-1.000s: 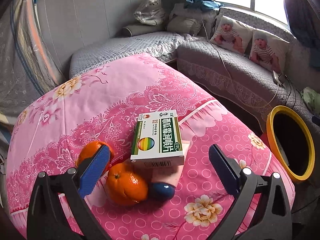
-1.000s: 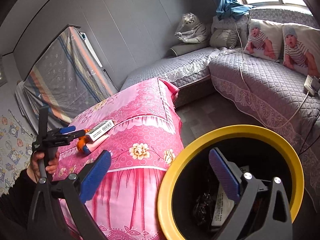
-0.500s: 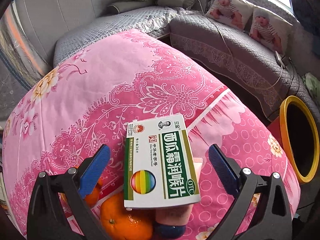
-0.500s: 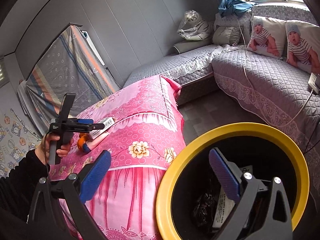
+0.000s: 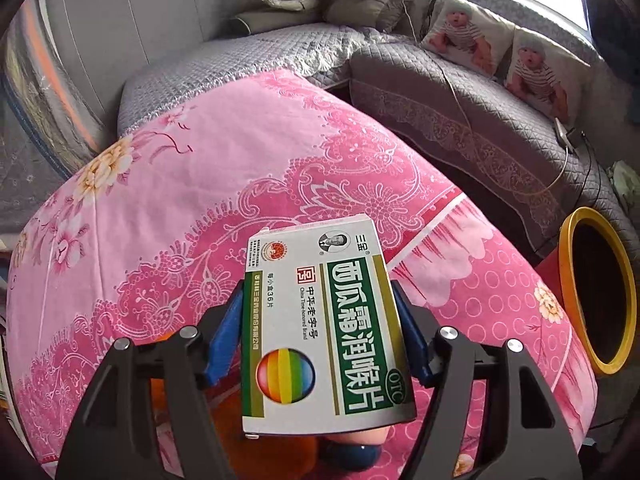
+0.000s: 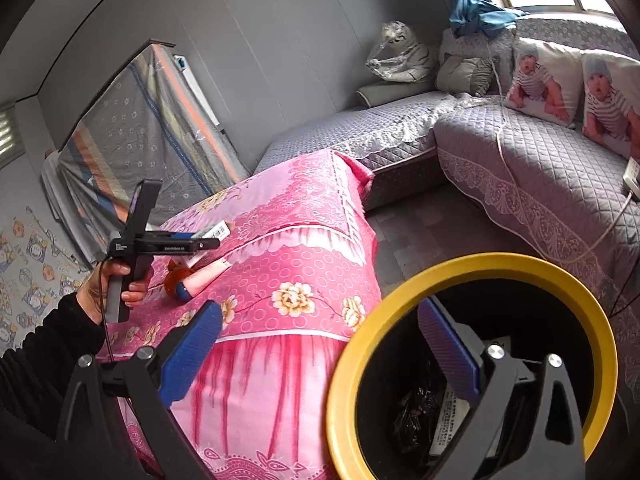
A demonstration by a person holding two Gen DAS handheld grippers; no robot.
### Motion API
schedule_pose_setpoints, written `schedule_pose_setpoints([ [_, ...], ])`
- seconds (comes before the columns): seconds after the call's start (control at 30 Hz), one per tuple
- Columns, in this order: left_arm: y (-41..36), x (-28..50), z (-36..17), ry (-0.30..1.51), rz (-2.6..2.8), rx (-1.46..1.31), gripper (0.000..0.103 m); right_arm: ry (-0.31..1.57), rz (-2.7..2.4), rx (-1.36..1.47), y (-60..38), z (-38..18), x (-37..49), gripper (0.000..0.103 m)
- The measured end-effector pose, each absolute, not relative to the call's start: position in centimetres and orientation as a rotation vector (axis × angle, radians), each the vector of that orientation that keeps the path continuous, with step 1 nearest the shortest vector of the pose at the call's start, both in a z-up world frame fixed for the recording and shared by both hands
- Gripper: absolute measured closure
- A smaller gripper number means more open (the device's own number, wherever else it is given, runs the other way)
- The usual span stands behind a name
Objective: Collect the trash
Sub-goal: 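Lower the left gripper to the bed and grasp the green-white medicine box, then grasp a tangerine with the right gripper while the left lifts the medicine box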
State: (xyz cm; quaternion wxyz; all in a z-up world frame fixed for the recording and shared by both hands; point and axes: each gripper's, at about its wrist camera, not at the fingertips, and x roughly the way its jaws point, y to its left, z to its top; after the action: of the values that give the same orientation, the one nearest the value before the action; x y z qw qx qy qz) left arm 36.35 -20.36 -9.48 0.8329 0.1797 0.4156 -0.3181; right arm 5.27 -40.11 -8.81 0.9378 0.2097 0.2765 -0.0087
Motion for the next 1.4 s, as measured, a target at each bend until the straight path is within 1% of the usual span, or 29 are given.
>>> schedule_pose_setpoints([
  [0.17, -15.8, 33.5, -4.9, 0.745, -0.678, 0.257, 0.039, 0.575, 0.076, 0.328, -36.7, -7.2, 7.8, 0.008],
  [0.37, -7.7, 29.9, -2.7, 0.668, -0.624, 0.074, 0.039, 0.602, 0.208, 0.124, -30.1, -6.7, 12.2, 0.008],
  [0.47, -4.2, 27.8, -2.9, 0.644, -0.577, 0.029, 0.039, 0.635, 0.279, 0.021, -26.5, -7.3, 14.5, 0.008],
  [0.6, -0.8, 25.2, -3.8, 0.638, -0.552, -0.034, 0.038, 0.694, 0.34, -0.031, -23.0, -8.6, 17.6, 0.009],
  [0.77, 1.8, 22.7, -4.8, 0.614, -0.518, -0.067, 0.038, 0.741, 0.369, -0.038, -19.3, -9.2, 20.8, 0.009],
  [0.87, 3.0, 21.6, -4.9, 0.605, -0.516, -0.103, 0.038, 0.756, 0.388, -0.095, -16.8, -8.8, 23.1, 0.009],
  [1.03, 4.2, 20.9, -5.2, 0.578, -0.491, -0.125, 0.038, 0.841, 0.389, -0.133, -13.3, -7.9, 29.7, 0.009],
  [1.17, 5.4, 20.1, -5.2, 0.545, -0.464, -0.161, 0.038, 0.915, 0.327, -0.172, -11.8, -8.7, 35.6, 0.009],
  [1.3, 6.4, 19.4, -5.2, 0.528, -0.445, -0.162, 0.038, 0.993, 0.293, -0.2, -10.3, -11.0, 39.5, 0.014],
  [1.4, 7.3, 19.1, -5.3, 0.521, -0.429, -0.162, 0.038, 1.055, 0.271, -0.202, -9.7, -13.1, 41.1, 0.019],
])
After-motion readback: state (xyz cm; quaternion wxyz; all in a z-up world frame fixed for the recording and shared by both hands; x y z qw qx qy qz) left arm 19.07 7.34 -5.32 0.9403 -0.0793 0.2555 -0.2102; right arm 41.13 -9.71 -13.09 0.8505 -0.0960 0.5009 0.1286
